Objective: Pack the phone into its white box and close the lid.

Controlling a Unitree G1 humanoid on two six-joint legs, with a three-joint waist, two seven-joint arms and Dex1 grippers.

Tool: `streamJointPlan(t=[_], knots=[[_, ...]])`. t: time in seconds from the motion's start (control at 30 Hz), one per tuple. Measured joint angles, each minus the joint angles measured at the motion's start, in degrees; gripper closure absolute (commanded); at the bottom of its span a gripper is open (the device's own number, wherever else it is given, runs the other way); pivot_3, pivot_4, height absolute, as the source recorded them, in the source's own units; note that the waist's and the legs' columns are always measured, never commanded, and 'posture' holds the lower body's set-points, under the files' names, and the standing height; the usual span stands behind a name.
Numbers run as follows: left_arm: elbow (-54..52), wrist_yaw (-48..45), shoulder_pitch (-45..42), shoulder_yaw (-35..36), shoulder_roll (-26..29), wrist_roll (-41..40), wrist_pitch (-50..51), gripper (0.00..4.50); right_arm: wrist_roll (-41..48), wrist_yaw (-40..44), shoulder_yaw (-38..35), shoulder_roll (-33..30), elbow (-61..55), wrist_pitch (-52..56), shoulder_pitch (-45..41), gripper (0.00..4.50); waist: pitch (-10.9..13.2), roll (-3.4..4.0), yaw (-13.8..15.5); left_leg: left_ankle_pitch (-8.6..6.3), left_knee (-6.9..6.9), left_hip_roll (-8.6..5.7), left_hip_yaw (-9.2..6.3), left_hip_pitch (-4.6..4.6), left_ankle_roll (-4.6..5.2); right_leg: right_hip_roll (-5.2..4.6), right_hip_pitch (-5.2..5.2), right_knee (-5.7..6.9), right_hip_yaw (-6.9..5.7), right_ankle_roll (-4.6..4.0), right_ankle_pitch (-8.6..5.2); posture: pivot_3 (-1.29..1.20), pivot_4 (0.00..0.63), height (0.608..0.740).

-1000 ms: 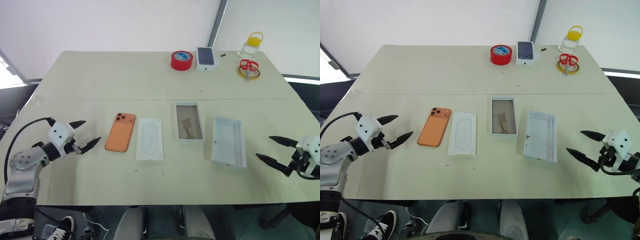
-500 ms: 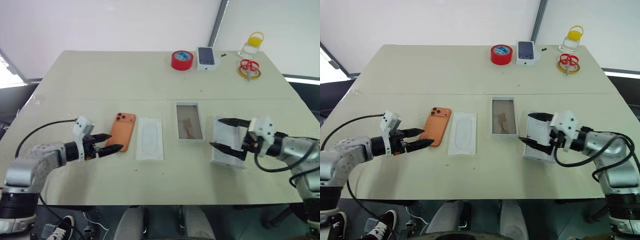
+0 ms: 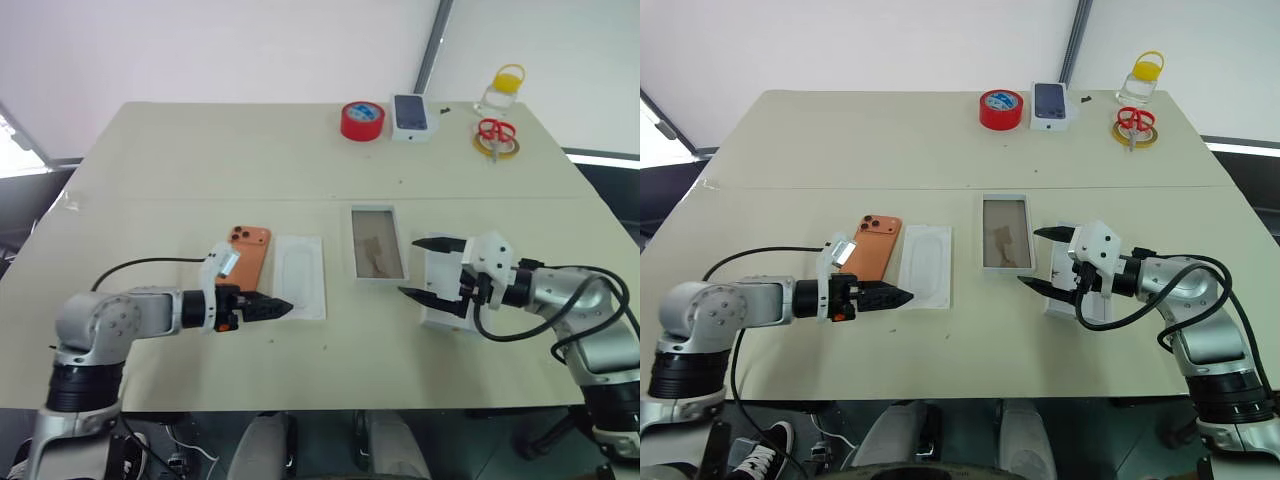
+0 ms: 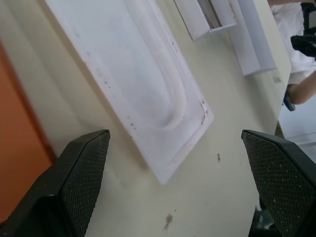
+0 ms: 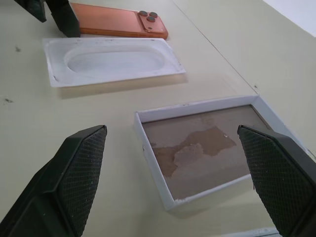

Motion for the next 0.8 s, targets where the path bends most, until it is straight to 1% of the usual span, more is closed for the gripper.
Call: streamJointPlan(t=[0.17, 0.23, 0.3, 0.33, 0.37, 0.4, 0.47, 0.5, 0.53, 0.7, 0.8], knots=[[3.14, 2.56, -1.56, 1.88, -4.31, -0.05, 1.02, 0.00, -0.21, -0.82, -0.14, 0.01, -0.13, -0.44, 0.50, 0.07, -0.01, 0.00, 0.11, 0.01, 0.00, -0.02, -0.01, 0.21, -0.02, -0.01, 0.23, -0.01, 0.00, -0.01, -0.01, 0.00, 0.150, 0.740], [3.10, 2.99, -1.86, 1.84, -4.23, -0.01, 1.77, 0.52, -0.22, -1.26, -0.23, 0.01, -0.16, -0.49, 0.52, 0.00, -0.02, 0.00, 0.06, 0.01, -0.01, -0.02, -0.01, 0.24, -0.02, -0.01, 0.24, -0.01, 0.01, -0.01, -0.02, 0.00, 0.150, 0.740], [3.14, 3.36, -1.65, 1.71, -3.99, 0.33, 2.03, 1.30, -0.24, -1.50, -0.34, 0.01, -0.16, -0.50, 0.56, 0.00, -0.02, 0.00, -0.03, 0.01, -0.02, -0.01, 0.00, 0.24, -0.02, -0.01, 0.23, -0.01, 0.01, -0.01, -0.02, 0.00, 0.150, 0.740], [3.20, 3.50, -1.35, 1.60, -3.79, 0.44, 2.33, 1.89, -0.25, -1.64, -0.35, 0.01, -0.16, -0.51, 0.57, 0.00, -0.01, 0.00, -0.04, 0.01, -0.04, -0.01, 0.01, 0.24, -0.02, -0.01, 0.22, -0.01, 0.01, -0.01, -0.02, 0.00, 0.150, 0.740], [3.43, 3.63, -1.18, 1.55, -3.75, 0.56, 2.54, 2.30, -0.25, -1.78, -0.36, 0.00, -0.16, -0.51, 0.63, 0.00, -0.01, 0.00, -0.05, 0.01, -0.05, -0.01, 0.01, 0.24, -0.02, -0.01, 0.21, -0.02, 0.01, -0.01, -0.02, 0.00, 0.150, 0.740], [3.68, 3.89, -1.06, 1.55, -3.85, 0.65, 2.62, 2.87, -0.26, -1.86, -0.36, 0.01, -0.16, -0.52, 0.67, 0.00, -0.01, 0.00, -0.04, 0.01, -0.05, -0.01, 0.01, 0.23, -0.02, -0.01, 0.21, -0.02, 0.01, -0.01, -0.02, 0.00, 0.150, 0.740], [4.41, 4.76, -0.74, 1.78, -4.56, 0.83, 2.99, 3.80, -0.27, -2.00, -0.36, 0.01, -0.16, -0.55, 0.69, 0.00, -0.01, 0.00, -0.03, 0.01, -0.05, -0.01, 0.01, 0.23, -0.02, -0.01, 0.21, -0.03, 0.02, -0.01, -0.02, 0.00, 0.150, 0.740], [4.57, 5.10, -0.77, 2.10, -4.93, 0.79, 3.25, 4.34, -0.28, -2.12, -0.36, 0.01, -0.16, -0.57, 0.71, 0.00, 0.00, -0.01, 0.02, 0.01, -0.05, -0.01, 0.01, 0.23, -0.02, -0.02, 0.21, -0.03, 0.02, -0.01, -0.02, 0.00, 0.150, 0.740], [4.38, 5.15, -1.03, 2.42, -5.20, 0.28, 3.73, 4.46, -0.31, -2.25, -0.35, 0.01, -0.16, -0.63, 0.68, 0.00, -0.03, 0.02, 0.11, 0.01, -0.05, -0.02, 0.00, 0.26, -0.02, -0.04, 0.25, -0.03, 0.02, -0.01, -0.02, 0.00, 0.150, 0.740], [5.32, 6.22, -1.63, 4.66, -6.38, -0.07, 5.58, 4.46, -0.75, -2.55, -0.28, 0.10, -0.12, -1.01, 0.60, 0.00, -0.03, 0.04, 0.00, 0.01, -0.05, -0.02, 0.01, 0.35, -0.02, -0.04, 0.30, -0.01, 0.01, -0.01, -0.03, 0.00, 0.150, 0.740], [7.34, 7.51, -3.09, 7.22, -8.01, -0.66, 6.99, 4.46, -0.79, -2.54, 0.41, 0.58, -0.13, -0.85, -0.08, 0.00, -0.03, 0.04, 0.02, 0.01, -0.05, -0.02, 0.01, 0.35, -0.02, -0.03, 0.30, -0.01, 0.01, -0.01, -0.02, 0.00, 0.150, 0.740]])
